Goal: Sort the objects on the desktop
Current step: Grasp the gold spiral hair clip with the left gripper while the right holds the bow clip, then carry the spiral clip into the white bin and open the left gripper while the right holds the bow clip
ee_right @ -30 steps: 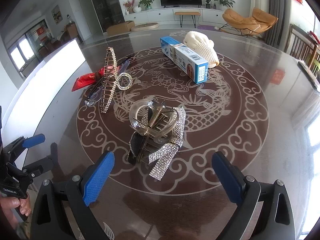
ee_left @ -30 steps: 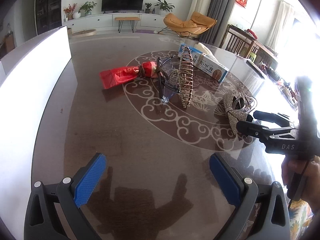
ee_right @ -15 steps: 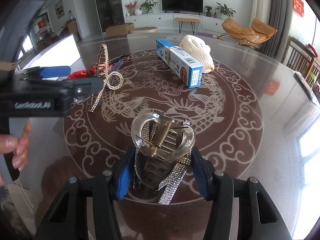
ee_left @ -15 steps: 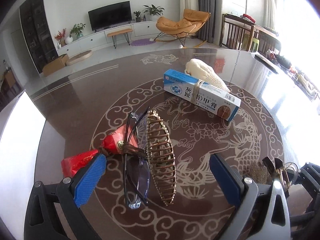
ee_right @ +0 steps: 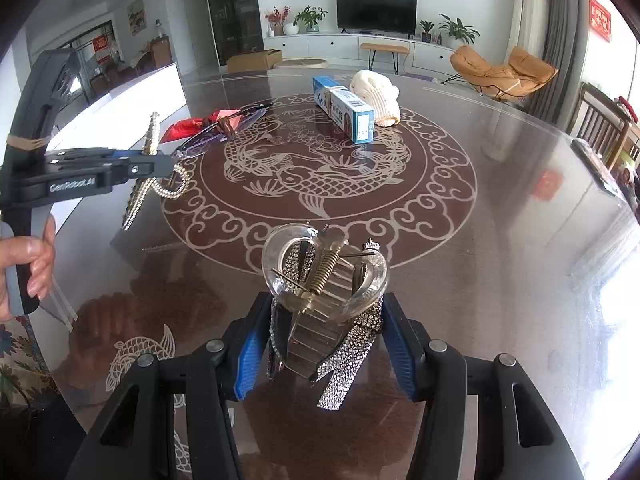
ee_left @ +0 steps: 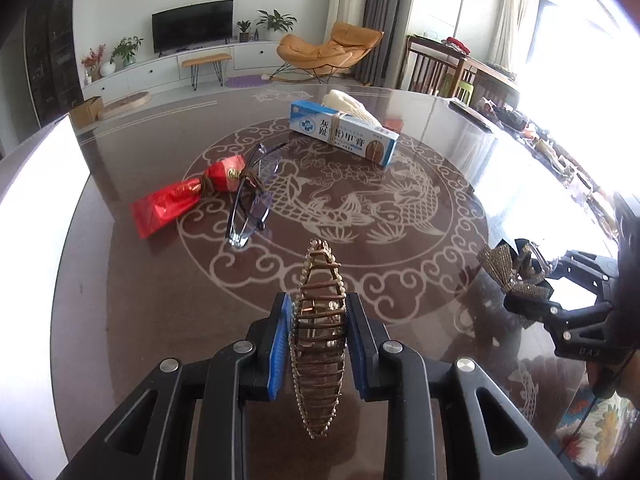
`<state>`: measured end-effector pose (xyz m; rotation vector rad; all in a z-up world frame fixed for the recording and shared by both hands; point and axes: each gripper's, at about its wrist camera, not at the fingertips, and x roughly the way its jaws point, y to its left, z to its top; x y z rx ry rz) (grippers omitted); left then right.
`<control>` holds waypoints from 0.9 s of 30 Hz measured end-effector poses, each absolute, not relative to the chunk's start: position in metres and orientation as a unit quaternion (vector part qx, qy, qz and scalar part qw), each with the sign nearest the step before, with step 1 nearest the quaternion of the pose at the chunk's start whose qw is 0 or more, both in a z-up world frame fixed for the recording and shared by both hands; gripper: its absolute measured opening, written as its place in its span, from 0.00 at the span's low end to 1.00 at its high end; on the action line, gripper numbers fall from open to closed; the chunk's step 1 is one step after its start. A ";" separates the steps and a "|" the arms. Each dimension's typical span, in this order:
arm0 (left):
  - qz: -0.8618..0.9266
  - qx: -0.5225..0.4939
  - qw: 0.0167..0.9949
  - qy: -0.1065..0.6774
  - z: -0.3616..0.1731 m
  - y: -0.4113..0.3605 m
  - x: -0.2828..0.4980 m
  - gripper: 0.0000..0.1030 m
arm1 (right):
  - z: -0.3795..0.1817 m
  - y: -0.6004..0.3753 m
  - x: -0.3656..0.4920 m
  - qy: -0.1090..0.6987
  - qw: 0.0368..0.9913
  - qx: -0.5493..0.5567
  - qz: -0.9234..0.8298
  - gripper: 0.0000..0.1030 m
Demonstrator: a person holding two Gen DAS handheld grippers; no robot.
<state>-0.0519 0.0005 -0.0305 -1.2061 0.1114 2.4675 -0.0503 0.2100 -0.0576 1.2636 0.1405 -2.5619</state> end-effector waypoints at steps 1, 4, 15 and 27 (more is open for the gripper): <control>0.879 -0.434 0.192 0.045 -0.035 -0.003 -0.044 0.38 | -0.059 0.208 -0.048 0.051 0.141 0.440 -0.885 0.53; 0.883 -0.432 0.171 0.064 -0.047 -0.010 -0.031 0.86 | -0.069 0.205 -0.051 0.051 0.135 0.454 -0.879 0.54; 0.883 -0.435 0.159 0.079 -0.059 0.004 -0.049 0.41 | -0.075 0.207 -0.063 0.023 0.099 0.459 -0.882 0.78; 0.910 -0.368 0.177 -0.074 0.033 -0.078 0.004 0.35 | -0.018 0.186 -0.054 0.027 0.123 0.432 -0.893 0.51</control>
